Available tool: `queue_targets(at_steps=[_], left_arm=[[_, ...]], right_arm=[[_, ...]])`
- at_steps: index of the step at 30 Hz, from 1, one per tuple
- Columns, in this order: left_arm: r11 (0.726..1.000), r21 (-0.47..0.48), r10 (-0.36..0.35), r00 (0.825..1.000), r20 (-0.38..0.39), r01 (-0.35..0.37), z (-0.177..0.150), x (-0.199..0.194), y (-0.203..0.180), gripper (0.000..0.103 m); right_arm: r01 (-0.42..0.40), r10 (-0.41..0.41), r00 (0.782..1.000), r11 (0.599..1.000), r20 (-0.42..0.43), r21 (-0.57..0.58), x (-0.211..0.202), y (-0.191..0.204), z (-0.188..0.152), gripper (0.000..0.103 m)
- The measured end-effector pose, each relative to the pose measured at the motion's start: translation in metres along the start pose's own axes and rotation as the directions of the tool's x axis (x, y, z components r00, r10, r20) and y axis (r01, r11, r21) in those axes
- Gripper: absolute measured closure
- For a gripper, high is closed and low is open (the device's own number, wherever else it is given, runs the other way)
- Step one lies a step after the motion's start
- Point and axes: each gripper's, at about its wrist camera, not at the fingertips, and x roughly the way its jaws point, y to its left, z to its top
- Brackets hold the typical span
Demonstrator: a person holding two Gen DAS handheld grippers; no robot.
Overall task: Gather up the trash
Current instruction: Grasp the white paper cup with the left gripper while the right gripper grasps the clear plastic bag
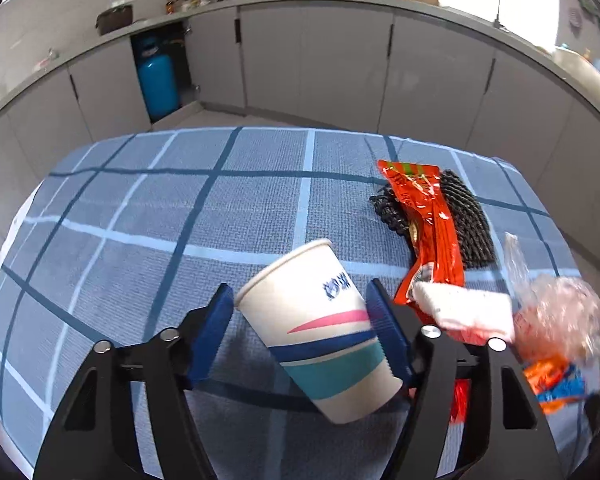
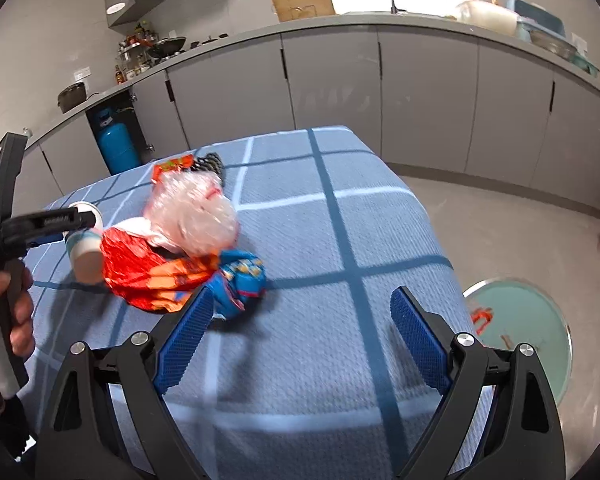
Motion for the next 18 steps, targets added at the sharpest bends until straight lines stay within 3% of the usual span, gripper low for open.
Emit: queue_targets(at_steps=[3,4,5,10,11,12,13,14,18], left_arm=[[0.999,0.029,-0.029,0.999,0.019,0.028,0.000,-0.009,0.005,0.052],[0.998,0.045,-0.037,0.999,0.032,0.035,0.000,-0.014,0.006,0.082],[0.998,0.054,-0.041,0.998,0.039,0.039,0.001,-0.017,0.007,0.102],[0.994,0.093,-0.069,0.997,0.038,0.065,0.001,-0.019,0.010,0.102],[0.994,0.086,-0.065,0.997,0.038,0.062,0.000,-0.019,0.013,0.094],[0.996,0.072,-0.059,0.998,0.036,0.057,-0.001,-0.018,0.017,0.052],[0.997,0.053,-0.054,0.998,0.038,0.052,-0.002,-0.018,0.021,0.027],[0.998,0.043,-0.042,0.998,0.050,0.040,-0.003,-0.018,0.023,0.012],[0.998,0.047,-0.037,0.999,0.029,0.036,-0.003,-0.011,0.021,0.012]], right_arm=[[-0.002,0.002,1.000,1.000,0.019,-0.023,-0.002,0.010,0.010,0.014],[-0.001,0.002,1.000,1.000,0.024,-0.029,-0.003,0.013,0.013,0.014],[-0.005,0.006,1.000,0.999,0.028,-0.034,-0.003,0.015,0.016,0.014],[-0.030,0.033,0.999,0.997,0.035,-0.066,0.002,0.032,0.027,0.014],[-0.032,0.035,0.999,0.997,0.042,-0.072,0.002,0.035,0.029,0.014],[-0.033,0.037,0.998,0.997,0.044,-0.074,0.002,0.038,0.031,0.014],[-0.037,0.040,0.998,0.996,0.045,-0.077,0.003,0.040,0.033,0.014],[-0.038,0.042,0.998,0.996,0.048,-0.082,0.004,0.042,0.035,0.014],[-0.037,0.043,0.998,0.994,0.056,-0.098,0.008,0.048,0.042,0.014]])
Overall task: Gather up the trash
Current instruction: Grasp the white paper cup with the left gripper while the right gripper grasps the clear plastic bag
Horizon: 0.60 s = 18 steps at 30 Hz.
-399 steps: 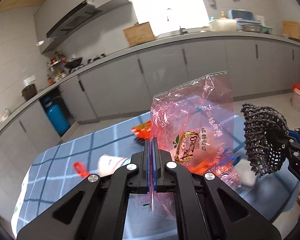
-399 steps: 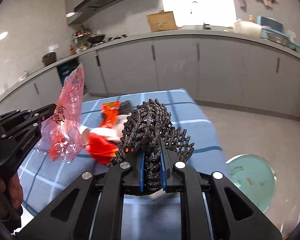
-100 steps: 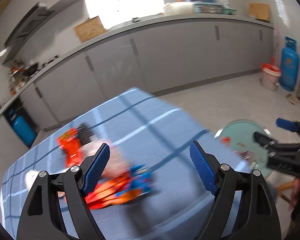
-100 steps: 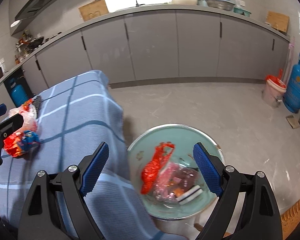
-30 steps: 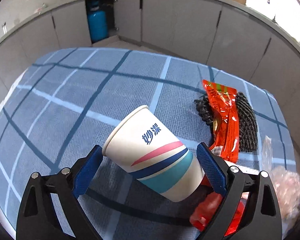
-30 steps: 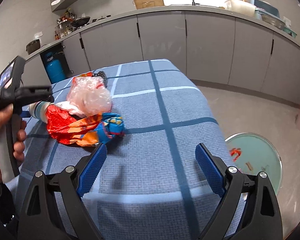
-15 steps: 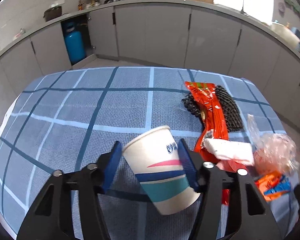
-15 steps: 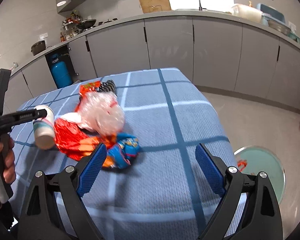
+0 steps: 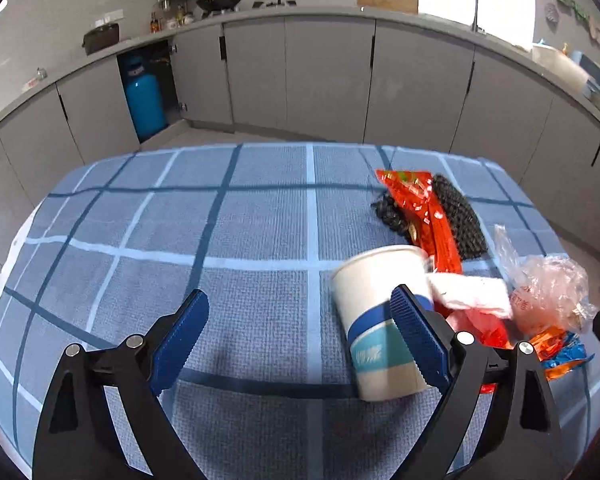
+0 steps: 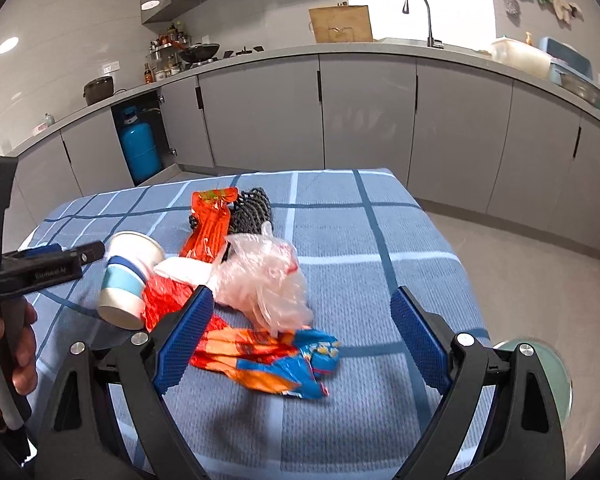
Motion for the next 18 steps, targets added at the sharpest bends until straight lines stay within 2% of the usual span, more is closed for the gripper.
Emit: queue_targets(at_steps=[2,5,8,12,13,14,15,18], left_arm=[[1.000,-0.018,-0.015,1.000,-0.020,0.014,0.000,0.003,-0.001,0.012],[0.999,-0.029,-0.029,1.000,-0.007,0.029,0.000,-0.003,-0.006,0.012],[0.999,0.011,-0.043,0.999,-0.004,0.043,-0.001,-0.003,-0.021,0.012],[0.997,0.048,-0.058,0.997,-0.046,0.060,-0.007,0.013,-0.034,0.014],[0.996,0.055,-0.062,0.996,-0.062,0.065,-0.009,0.019,-0.037,0.017],[0.996,0.053,-0.070,0.995,-0.076,0.074,-0.011,0.023,-0.037,0.026],[0.995,0.054,-0.075,0.993,-0.090,0.080,-0.012,0.026,-0.038,0.042],[0.994,0.065,-0.084,0.992,-0.096,0.090,-0.014,0.028,-0.037,0.046]], right_arm=[[0.004,-0.003,1.000,1.000,0.010,-0.006,0.000,0.001,0.004,0.014],[0.012,-0.012,1.000,1.000,0.017,-0.001,0.001,-0.003,0.007,0.014],[0.016,-0.016,1.000,1.000,0.010,0.010,0.003,-0.008,0.006,0.014],[0.014,-0.014,1.000,1.000,0.005,0.012,0.007,-0.010,0.005,0.014],[0.011,-0.011,1.000,1.000,0.003,0.013,0.009,-0.011,0.006,0.014],[0.006,-0.006,1.000,1.000,-0.001,0.012,0.013,-0.010,0.007,0.014],[0.001,-0.001,1.000,1.000,-0.005,0.008,0.016,-0.009,0.008,0.014],[-0.015,0.015,1.000,1.000,-0.020,-0.009,0.026,-0.003,0.008,0.014]])
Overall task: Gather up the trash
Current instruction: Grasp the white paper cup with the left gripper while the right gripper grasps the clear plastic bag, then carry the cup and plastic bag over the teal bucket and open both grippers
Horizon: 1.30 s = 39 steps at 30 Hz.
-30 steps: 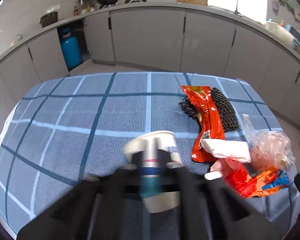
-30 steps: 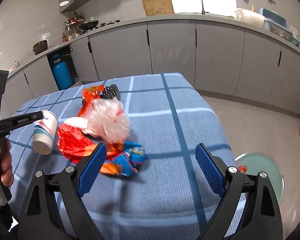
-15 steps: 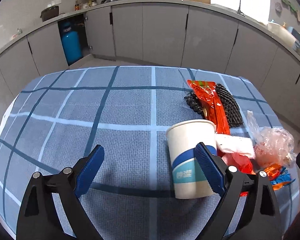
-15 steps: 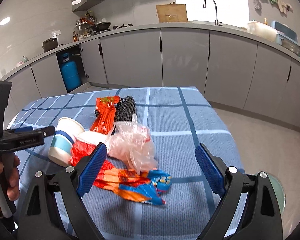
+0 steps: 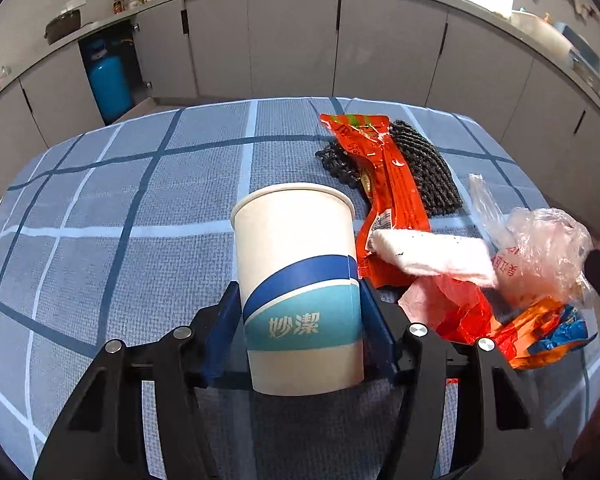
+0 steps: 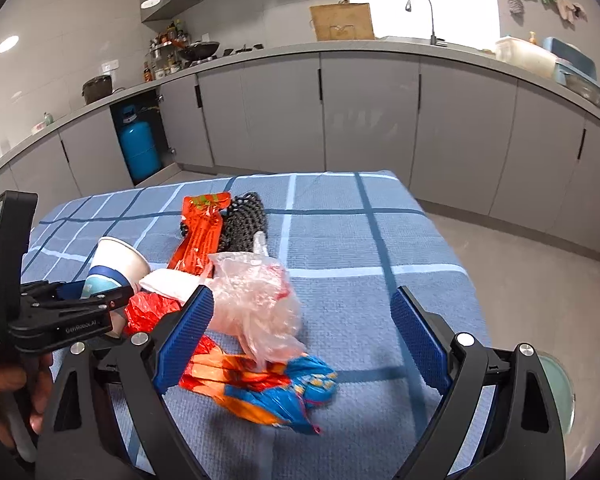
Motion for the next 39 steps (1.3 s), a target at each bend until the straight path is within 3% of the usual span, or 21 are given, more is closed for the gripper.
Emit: queue_targets(at_steps=[2,6,10,15,22,32,39], left_arm=[[1.000,0.017,0.009,1.000,0.015,-0.010,0.000,-0.003,0.000,0.047],[1.000,0.019,0.021,0.999,0.040,-0.022,-0.001,-0.013,0.008,0.048],[0.999,0.018,0.041,0.996,0.083,-0.043,0.001,-0.030,0.016,0.048],[0.997,0.038,0.058,0.989,0.139,-0.064,0.003,-0.050,0.016,0.049],[0.997,0.069,0.031,0.984,0.175,-0.043,0.010,-0.068,0.000,0.049],[0.983,0.178,-0.073,0.977,0.201,0.037,0.021,-0.076,-0.065,0.049],[0.950,0.293,-0.171,0.966,0.196,0.109,0.020,-0.079,-0.131,0.049]], right_arm=[[-0.028,0.028,0.999,1.000,-0.023,-0.013,0.009,0.006,0.000,0.015],[-0.088,0.085,0.992,0.996,-0.097,-0.026,0.026,0.015,-0.004,0.070],[-0.113,0.110,0.989,0.993,-0.101,-0.022,0.024,0.018,-0.007,0.086],[-0.111,0.110,0.993,0.994,-0.044,-0.020,0.007,0.019,0.000,0.092],[-0.081,0.080,0.996,0.997,0.044,0.009,-0.022,0.002,0.010,0.094],[0.029,-0.036,0.996,0.996,0.076,0.089,-0.067,-0.060,-0.001,0.094],[0.132,-0.143,0.988,0.976,0.055,0.172,-0.087,-0.117,-0.026,0.094]])
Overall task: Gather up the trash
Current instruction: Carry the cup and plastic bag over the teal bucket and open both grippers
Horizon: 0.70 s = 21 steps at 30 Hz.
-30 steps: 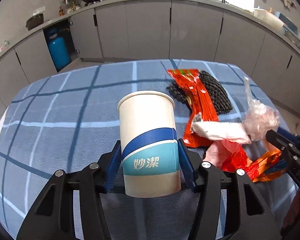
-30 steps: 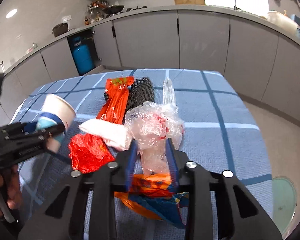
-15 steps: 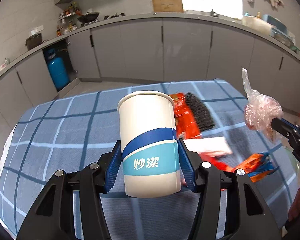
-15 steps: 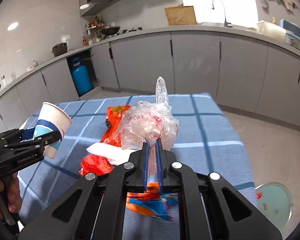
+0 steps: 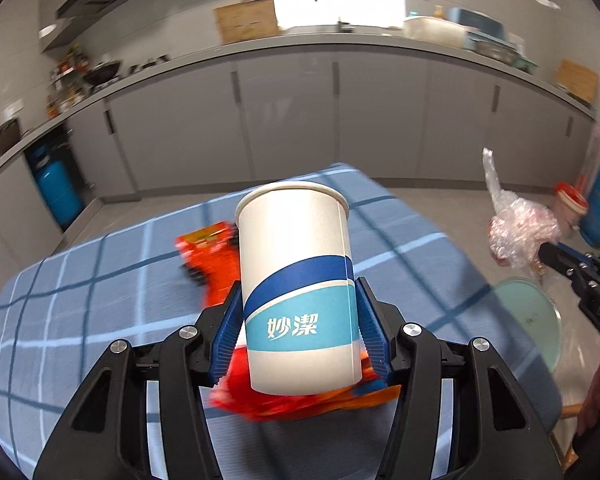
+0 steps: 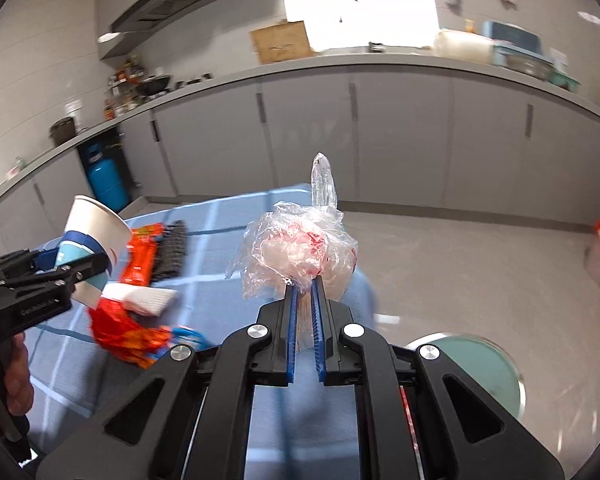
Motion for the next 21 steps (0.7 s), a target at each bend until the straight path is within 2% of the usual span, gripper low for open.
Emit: queue_targets(at_steps=[10,21], left_arm=[[0.983,0.118,-0.143,0.990,-0.010,0.143,0.010,0.013,-0.096,0.049],[0.933,0.207,-0.287,0.955,-0.076,0.296,0.002,0.036,-0.190,0.048]], right_arm=[[0.135,-0.129,0.990,0.986,-0.065,0.097,-0.004,-0.089,-0.037,0.094],[0.201,-0.179,0.975,0.965,-0.133,0.170,-0.003,-0.137,-0.070,0.093]])
